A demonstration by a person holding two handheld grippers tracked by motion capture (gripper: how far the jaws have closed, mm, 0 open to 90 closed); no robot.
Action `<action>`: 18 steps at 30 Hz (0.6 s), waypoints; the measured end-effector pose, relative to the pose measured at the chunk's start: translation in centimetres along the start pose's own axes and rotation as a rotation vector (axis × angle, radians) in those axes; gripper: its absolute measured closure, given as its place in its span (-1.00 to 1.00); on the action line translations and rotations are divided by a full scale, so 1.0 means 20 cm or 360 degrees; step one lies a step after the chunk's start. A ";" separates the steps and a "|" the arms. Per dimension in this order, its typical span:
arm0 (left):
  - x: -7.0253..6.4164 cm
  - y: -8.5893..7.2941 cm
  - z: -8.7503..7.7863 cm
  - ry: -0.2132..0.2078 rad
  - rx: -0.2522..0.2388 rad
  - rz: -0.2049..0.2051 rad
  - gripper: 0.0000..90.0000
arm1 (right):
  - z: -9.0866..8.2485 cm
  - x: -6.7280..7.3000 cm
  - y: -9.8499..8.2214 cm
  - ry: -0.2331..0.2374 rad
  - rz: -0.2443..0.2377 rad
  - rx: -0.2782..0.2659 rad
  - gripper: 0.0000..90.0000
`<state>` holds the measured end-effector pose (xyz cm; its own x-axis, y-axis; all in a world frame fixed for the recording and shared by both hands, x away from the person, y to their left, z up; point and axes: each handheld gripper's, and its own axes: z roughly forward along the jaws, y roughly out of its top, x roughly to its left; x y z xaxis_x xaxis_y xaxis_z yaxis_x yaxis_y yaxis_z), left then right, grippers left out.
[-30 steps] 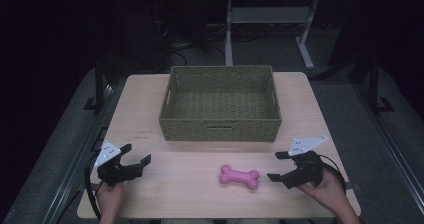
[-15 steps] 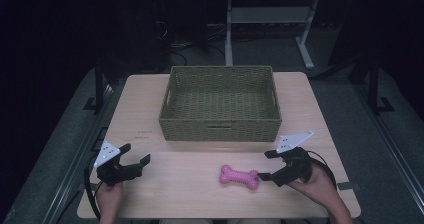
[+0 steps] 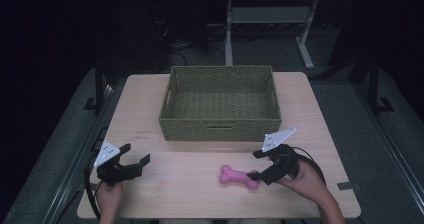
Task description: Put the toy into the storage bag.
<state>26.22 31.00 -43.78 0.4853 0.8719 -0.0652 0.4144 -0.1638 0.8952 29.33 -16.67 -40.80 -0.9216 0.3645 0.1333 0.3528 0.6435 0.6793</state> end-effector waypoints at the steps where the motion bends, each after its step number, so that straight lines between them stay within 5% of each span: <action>1: 0.00 0.00 0.00 0.0001 0.0002 0.0002 -0.71 | 0.01 0.00 0.00 0.0000 -0.0006 0.0007 -0.50; 18: 0.00 0.00 0.00 0.0002 0.0002 -0.0001 -0.71 | 0.14 0.02 0.08 0.0064 -0.0089 0.0133 -0.30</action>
<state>26.19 31.09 -43.74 0.4842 0.8725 -0.0653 0.4156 -0.1637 0.8947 30.04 -13.65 -41.76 -0.9454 0.3001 0.1267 0.3112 0.7166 0.6242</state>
